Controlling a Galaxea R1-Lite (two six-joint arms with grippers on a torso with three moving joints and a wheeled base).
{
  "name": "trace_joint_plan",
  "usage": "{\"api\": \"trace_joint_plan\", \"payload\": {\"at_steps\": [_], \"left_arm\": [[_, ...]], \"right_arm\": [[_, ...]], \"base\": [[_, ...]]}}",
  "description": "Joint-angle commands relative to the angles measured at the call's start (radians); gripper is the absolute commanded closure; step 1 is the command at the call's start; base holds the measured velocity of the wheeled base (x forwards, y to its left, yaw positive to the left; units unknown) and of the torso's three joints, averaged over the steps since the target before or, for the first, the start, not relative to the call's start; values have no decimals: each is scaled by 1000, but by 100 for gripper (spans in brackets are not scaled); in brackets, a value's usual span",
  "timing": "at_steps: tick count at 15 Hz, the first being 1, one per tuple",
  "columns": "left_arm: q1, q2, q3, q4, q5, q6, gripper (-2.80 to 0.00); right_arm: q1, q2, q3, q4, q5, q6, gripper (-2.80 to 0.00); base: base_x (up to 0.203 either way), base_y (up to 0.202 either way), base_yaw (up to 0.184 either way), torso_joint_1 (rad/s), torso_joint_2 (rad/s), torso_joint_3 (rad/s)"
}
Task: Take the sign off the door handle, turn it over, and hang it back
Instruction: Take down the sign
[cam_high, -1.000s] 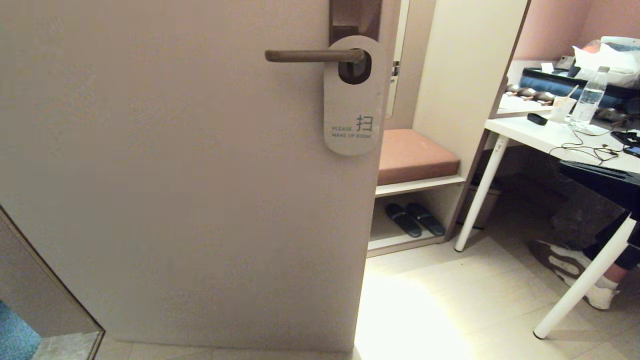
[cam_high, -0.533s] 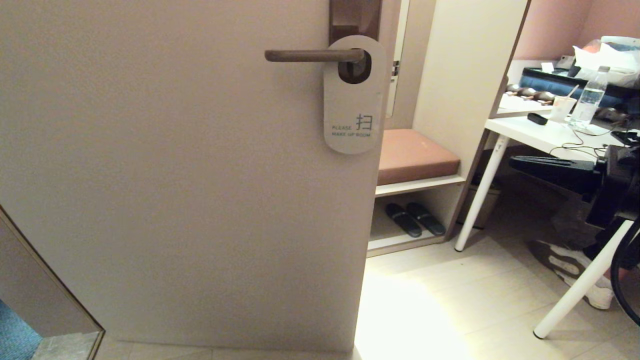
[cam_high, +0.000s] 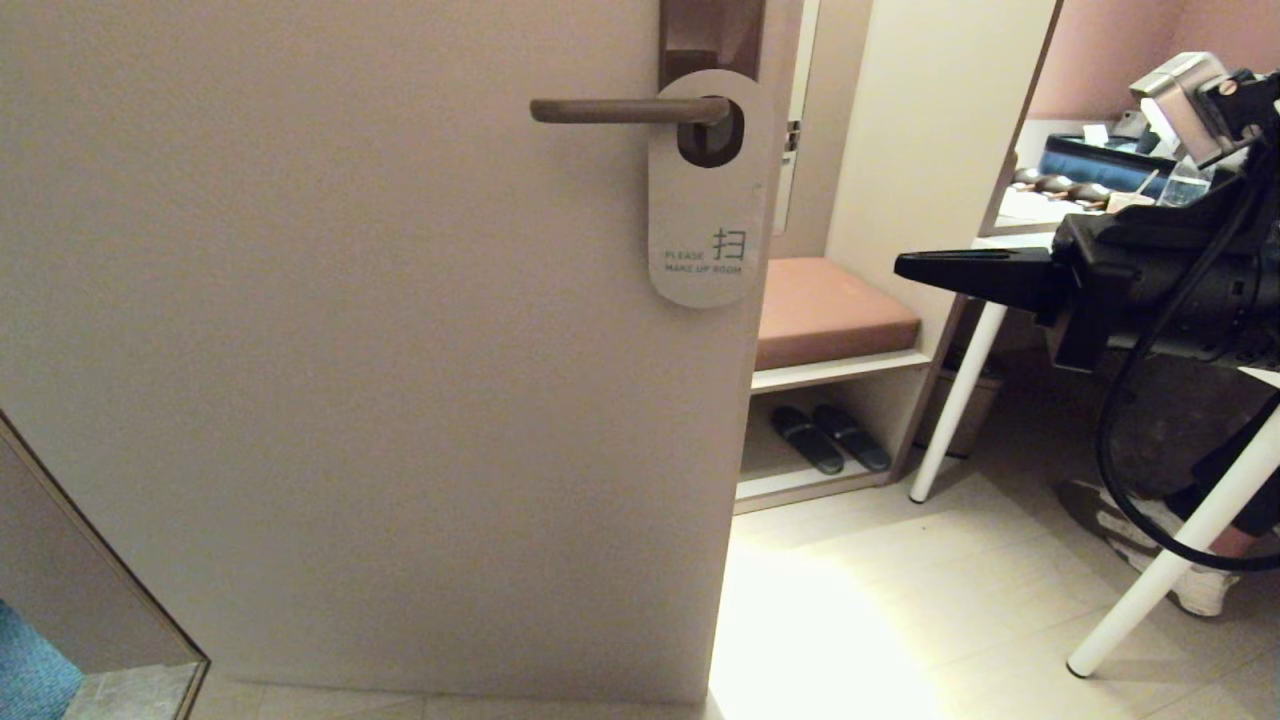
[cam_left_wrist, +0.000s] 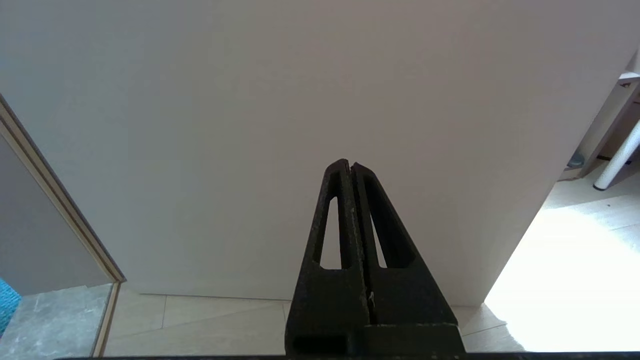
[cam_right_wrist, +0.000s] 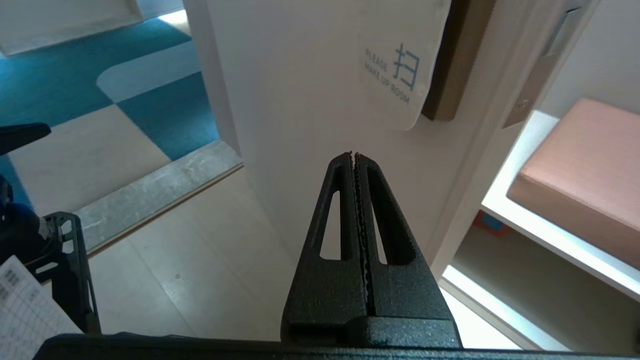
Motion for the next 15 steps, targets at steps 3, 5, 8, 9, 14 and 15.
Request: {"api": "trace_joint_plan", "payload": {"at_steps": [3,5,8,9,14,15], "left_arm": [[0,1,0,0,1,-1,0],[0,1,0,0,2,-1,0],[0,1,0,0,1,-1,0],[0,1,0,0,2,-1,0],[0,1,0,0,2,-1,0],[0,1,0,0,1,-1,0]], "right_arm": [[8,40,1,-2,4,-1,0],[7,40,13,-3,1,-1,-280],[5,51,10,-26,-6,-1,-280],[3,57,5,-48,-13,0,-280],[3,143,-29,-146,-12,1,-280],[3,161,-36,-155,-10,0,-280]], "base": [[0,0,0,0,0,0],[0,0,0,0,0,0],[0,0,0,0,0,0],[0,0,0,0,0,0],[0,0,0,0,0,0],[0,0,0,0,0,0]]}}
